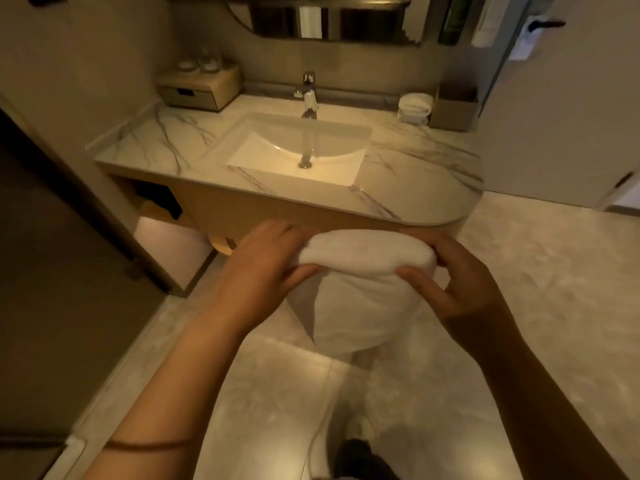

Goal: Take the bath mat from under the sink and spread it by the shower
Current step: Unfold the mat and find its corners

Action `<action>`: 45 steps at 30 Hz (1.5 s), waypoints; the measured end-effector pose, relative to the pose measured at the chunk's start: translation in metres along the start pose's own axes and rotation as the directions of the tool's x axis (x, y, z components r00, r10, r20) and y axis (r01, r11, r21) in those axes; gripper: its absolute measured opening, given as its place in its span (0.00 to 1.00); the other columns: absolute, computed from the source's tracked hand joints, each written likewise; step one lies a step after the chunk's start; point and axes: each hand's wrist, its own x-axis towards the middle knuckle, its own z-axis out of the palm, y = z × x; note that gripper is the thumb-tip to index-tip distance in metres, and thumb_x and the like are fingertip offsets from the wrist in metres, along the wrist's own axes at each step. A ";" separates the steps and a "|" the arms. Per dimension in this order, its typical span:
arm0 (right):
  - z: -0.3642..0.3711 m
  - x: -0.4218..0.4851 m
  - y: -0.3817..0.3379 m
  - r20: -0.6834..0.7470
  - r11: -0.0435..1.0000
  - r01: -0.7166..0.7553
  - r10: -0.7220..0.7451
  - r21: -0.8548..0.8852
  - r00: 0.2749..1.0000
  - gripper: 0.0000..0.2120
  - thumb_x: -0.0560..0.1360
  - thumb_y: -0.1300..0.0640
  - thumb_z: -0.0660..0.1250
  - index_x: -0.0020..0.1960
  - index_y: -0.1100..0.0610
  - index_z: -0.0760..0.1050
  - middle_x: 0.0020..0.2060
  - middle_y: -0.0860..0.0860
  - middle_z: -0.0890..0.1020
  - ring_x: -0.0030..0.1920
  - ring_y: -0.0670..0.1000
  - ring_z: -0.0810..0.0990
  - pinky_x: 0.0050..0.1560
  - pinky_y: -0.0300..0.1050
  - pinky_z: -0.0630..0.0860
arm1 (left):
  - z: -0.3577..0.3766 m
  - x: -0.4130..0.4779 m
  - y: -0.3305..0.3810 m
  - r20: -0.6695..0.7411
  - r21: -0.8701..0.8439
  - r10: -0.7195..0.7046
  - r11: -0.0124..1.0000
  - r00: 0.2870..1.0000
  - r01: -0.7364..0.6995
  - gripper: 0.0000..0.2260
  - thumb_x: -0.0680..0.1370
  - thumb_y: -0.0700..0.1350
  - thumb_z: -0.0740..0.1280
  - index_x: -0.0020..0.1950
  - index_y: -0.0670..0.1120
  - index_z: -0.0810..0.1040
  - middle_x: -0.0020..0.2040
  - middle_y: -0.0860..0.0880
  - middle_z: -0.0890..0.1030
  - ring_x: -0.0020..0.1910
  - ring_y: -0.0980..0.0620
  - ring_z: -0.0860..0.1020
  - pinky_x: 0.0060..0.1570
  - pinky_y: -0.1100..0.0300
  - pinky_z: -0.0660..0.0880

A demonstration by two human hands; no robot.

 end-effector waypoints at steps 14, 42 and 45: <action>-0.007 -0.171 -0.088 0.074 0.990 0.059 -0.050 -0.129 0.996 0.14 0.76 0.43 0.60 0.61 0.38 0.70 0.56 0.32 0.73 0.58 0.32 0.70 0.55 0.23 0.65 | -0.045 -0.163 0.097 0.014 -0.011 -0.112 0.994 0.994 0.112 0.17 0.75 0.59 0.61 0.60 0.54 0.72 0.53 0.53 0.77 0.51 0.55 0.71 0.48 0.58 0.69; -0.149 -0.502 -0.108 0.220 0.967 0.252 -0.250 0.022 0.943 0.16 0.74 0.50 0.68 0.62 0.46 0.75 0.56 0.42 0.78 0.57 0.39 0.75 0.56 0.33 0.70 | -0.039 -0.419 0.429 -0.073 -0.133 -0.472 0.878 0.879 0.460 0.15 0.69 0.57 0.66 0.50 0.50 0.72 0.45 0.53 0.74 0.43 0.53 0.72 0.39 0.66 0.66; -0.141 -0.523 -0.116 0.239 0.963 0.269 -0.268 0.030 0.933 0.18 0.72 0.52 0.71 0.61 0.49 0.76 0.55 0.44 0.79 0.57 0.41 0.76 0.55 0.35 0.71 | -0.041 -0.445 0.434 -0.084 -0.142 -0.463 0.882 0.882 0.450 0.13 0.70 0.51 0.69 0.49 0.45 0.74 0.43 0.51 0.74 0.43 0.50 0.73 0.39 0.61 0.66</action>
